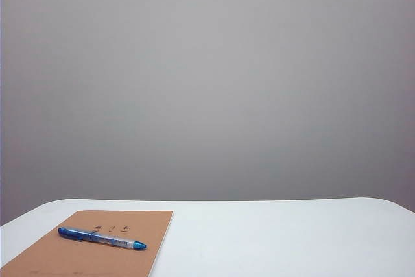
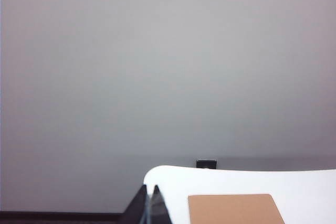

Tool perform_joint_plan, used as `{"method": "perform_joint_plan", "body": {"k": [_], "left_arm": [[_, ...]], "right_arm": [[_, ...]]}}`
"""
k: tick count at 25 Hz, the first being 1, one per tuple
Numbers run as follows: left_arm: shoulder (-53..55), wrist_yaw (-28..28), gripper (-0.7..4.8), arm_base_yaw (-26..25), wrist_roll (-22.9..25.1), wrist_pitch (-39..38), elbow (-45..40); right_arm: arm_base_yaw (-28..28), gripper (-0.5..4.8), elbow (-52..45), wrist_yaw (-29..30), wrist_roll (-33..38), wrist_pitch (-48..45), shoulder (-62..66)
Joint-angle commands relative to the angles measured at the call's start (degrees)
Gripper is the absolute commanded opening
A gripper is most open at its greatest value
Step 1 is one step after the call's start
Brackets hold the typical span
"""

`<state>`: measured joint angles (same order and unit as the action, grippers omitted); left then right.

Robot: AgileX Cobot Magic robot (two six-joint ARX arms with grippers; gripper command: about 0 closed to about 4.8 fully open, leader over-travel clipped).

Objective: Pick up a pen on the table and place it on the notebook.

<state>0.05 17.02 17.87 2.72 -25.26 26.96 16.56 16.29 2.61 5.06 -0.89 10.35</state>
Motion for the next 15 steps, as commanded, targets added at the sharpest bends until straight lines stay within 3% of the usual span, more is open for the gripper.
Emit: {"method": "perform_joint_plan", "body": {"k": [1,7,13,15], "left_arm": [[0.02,-0.31,-0.05,-0.02,-2.82,1.73,-1.09],[0.07,-0.28,-0.05,-0.02,-8.52,6.88,-6.12],[0.0,-2.36,-0.06,-0.02,-8.46,14.01,-12.87],[0.0,-3.34,-0.05,-0.02,-5.73,14.67,-13.25]], "right_arm": [[0.09,-0.06,-3.93,-0.57,3.56,-0.22,-5.22],[-0.02,-0.06,-9.64,-2.99,4.92,2.95,-10.25],[-0.09,-0.06,-16.26,-3.87,3.74,-2.78,-10.34],[-0.5,-0.06,-16.22,-4.66,-0.9,-1.79,-10.23]]}}
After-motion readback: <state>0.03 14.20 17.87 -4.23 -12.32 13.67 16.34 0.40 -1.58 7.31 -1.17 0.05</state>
